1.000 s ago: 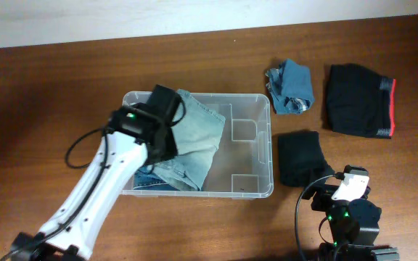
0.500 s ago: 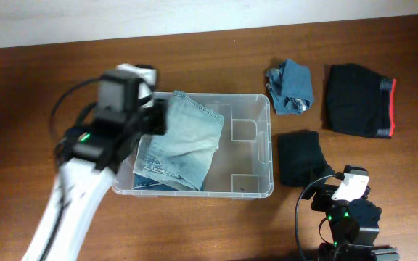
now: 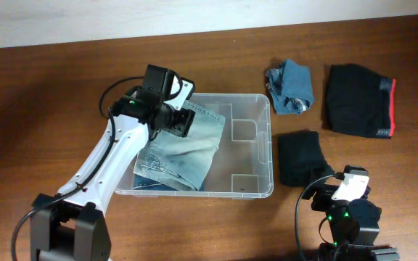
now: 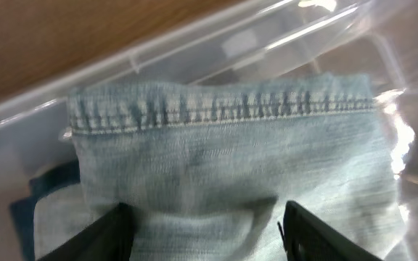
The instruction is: Pack container
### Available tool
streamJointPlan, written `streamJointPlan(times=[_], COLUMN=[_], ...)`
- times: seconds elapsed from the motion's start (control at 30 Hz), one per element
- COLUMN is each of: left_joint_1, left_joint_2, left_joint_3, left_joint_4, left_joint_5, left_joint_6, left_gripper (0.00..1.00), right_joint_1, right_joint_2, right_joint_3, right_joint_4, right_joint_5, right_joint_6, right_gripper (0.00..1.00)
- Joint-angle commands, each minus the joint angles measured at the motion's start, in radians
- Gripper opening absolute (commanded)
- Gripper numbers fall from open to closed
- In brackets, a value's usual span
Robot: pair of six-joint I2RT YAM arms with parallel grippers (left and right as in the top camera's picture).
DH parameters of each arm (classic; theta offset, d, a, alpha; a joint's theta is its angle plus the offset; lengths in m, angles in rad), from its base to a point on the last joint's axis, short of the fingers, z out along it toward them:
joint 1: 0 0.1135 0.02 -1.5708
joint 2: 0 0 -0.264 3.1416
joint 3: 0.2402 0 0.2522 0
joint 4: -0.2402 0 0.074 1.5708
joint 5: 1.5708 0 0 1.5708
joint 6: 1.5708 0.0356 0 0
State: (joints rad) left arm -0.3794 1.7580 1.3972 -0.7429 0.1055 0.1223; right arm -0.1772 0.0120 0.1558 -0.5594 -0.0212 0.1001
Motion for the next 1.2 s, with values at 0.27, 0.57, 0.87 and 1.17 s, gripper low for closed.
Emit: streamJointPlan(times=[0.27, 0.57, 0.87, 1.17], left_joint_1=[0.154, 0.1, 0.012, -0.034], left_joint_2=[0.069, -0.059, -0.088, -0.085], left_joint_3=[0.0, 0.351, 0.335, -0.256], left_joint_4=[-0.15, -0.503, -0.783, -0.321], left_joint_5=[-0.102, -0.015, 0.037, 0.089], left_joint_6=[-0.07, -0.045, 0.072, -0.026], left_gripper=[0.54, 0.57, 0.62, 0.61], right_joint_1=[-0.006, -0.006, -0.006, -0.006], right_joint_2=[-0.006, -0.006, -0.006, -0.006], right_joint_3=[-0.006, -0.006, -0.006, -0.006], right_joint_4=[-0.001, -0.001, -0.001, -0.001], right_joint_5=[-0.005, -0.005, -0.005, -0.005], right_joint_6=[-0.007, -0.007, -0.007, -0.007], right_gripper=[0.98, 0.98, 0.99, 0.98])
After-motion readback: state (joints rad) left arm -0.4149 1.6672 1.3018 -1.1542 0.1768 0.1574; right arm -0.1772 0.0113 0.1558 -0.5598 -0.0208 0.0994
